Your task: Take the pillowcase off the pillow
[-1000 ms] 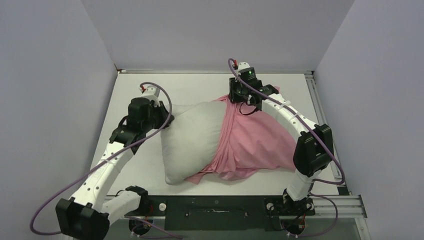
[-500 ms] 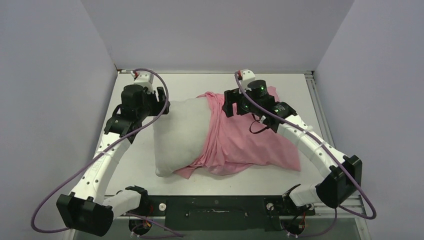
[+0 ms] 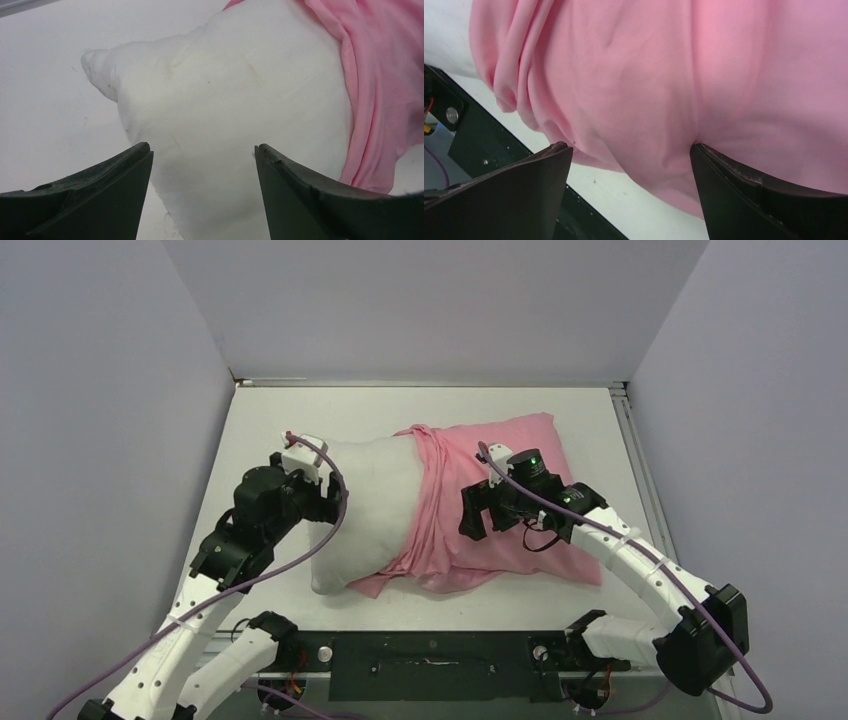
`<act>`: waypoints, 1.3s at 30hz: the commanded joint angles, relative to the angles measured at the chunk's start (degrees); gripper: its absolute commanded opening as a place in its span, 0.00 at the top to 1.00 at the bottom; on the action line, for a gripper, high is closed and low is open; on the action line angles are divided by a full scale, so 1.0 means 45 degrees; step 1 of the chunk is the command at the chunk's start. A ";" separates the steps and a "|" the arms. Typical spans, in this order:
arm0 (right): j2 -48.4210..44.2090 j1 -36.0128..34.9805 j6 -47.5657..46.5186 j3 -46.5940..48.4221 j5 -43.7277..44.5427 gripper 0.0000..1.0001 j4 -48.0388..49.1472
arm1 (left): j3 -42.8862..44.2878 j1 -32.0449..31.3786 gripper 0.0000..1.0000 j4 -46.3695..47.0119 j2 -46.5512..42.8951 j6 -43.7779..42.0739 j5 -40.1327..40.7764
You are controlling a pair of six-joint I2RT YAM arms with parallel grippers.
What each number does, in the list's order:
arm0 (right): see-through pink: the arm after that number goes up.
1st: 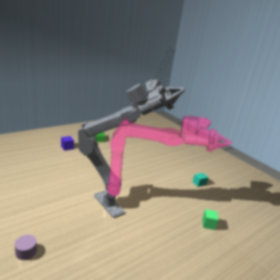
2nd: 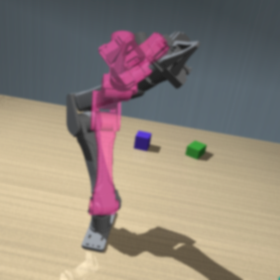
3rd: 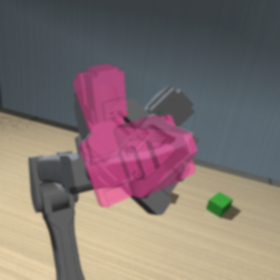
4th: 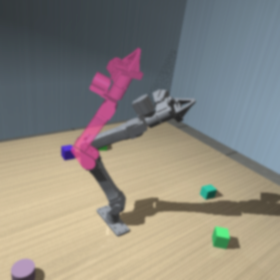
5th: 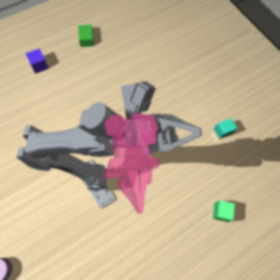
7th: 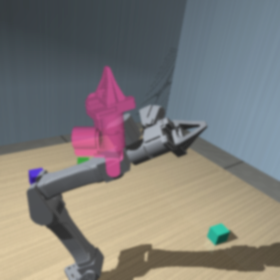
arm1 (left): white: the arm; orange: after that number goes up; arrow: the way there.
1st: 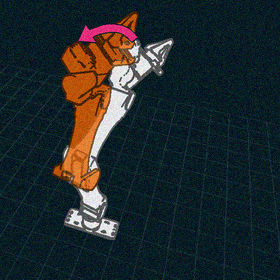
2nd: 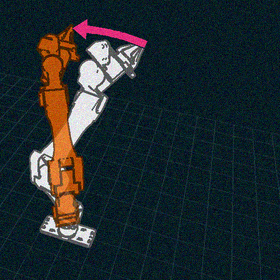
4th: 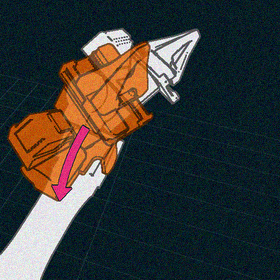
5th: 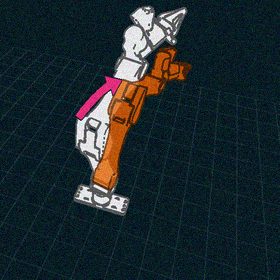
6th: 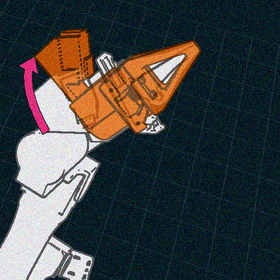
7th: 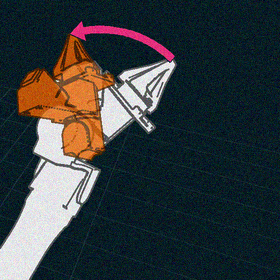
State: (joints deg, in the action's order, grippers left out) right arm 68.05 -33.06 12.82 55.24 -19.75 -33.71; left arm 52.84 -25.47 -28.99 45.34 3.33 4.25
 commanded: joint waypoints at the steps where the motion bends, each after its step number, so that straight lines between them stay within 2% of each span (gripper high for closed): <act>1: 0.0013 -0.0077 -0.0354 -0.0219 -0.0469 0.09 -0.1431 | -0.0457 -0.0176 0.24 -0.0428 -0.0938 -0.0526 -0.0694; 4: 0.0534 -0.0076 -0.0206 -0.0302 0.0315 0.09 -0.1027 | -0.0699 -0.0331 0.24 -0.0566 -0.1093 -0.0654 -0.0942; 7: 0.1049 -0.0057 -0.0087 -0.0159 0.1532 0.09 0.0357 | -0.0849 -0.0630 0.24 -0.0418 -0.1048 -0.0619 -0.1477; 10: 0.2200 -0.0040 -0.0274 0.0714 0.2954 0.09 0.1266 | -0.0930 -0.1097 0.21 -0.0217 -0.0873 -0.0388 -0.1506; 16: 0.3772 0.0049 -0.0744 0.2995 0.5278 0.09 0.3224 | -0.1022 -0.2634 0.14 -0.0024 -0.0368 0.0268 -0.0214; 18: 0.4029 0.0080 -0.0892 0.3495 0.5184 0.09 0.3700 | -0.0950 -0.3159 0.14 -0.0040 -0.0049 0.0523 0.0359; 20: 0.4189 0.0081 -0.0934 0.3825 0.5089 0.09 0.3973 | -0.0890 -0.3670 0.02 0.0003 0.0255 0.0777 0.0850; 25: 0.3770 0.0061 -0.0817 0.3666 0.4827 0.10 0.4321 | -0.0588 -0.4940 0.04 0.0259 0.1428 0.1185 0.2501; 33: 0.1582 0.0046 -0.0575 0.2035 0.3719 0.10 0.4583 | 0.0367 -0.6220 0.04 0.0092 0.4012 0.1544 0.4714; 39: 0.0151 0.0005 -0.0285 0.0384 0.2391 0.10 0.4367 | 0.0074 -0.6374 0.04 0.0256 0.5508 0.2901 0.6331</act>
State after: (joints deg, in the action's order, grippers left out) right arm 72.75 -32.99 10.15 61.10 -3.66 -16.08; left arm 52.29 -54.00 -30.59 67.18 11.35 26.39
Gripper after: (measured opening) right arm 0.898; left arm 0.965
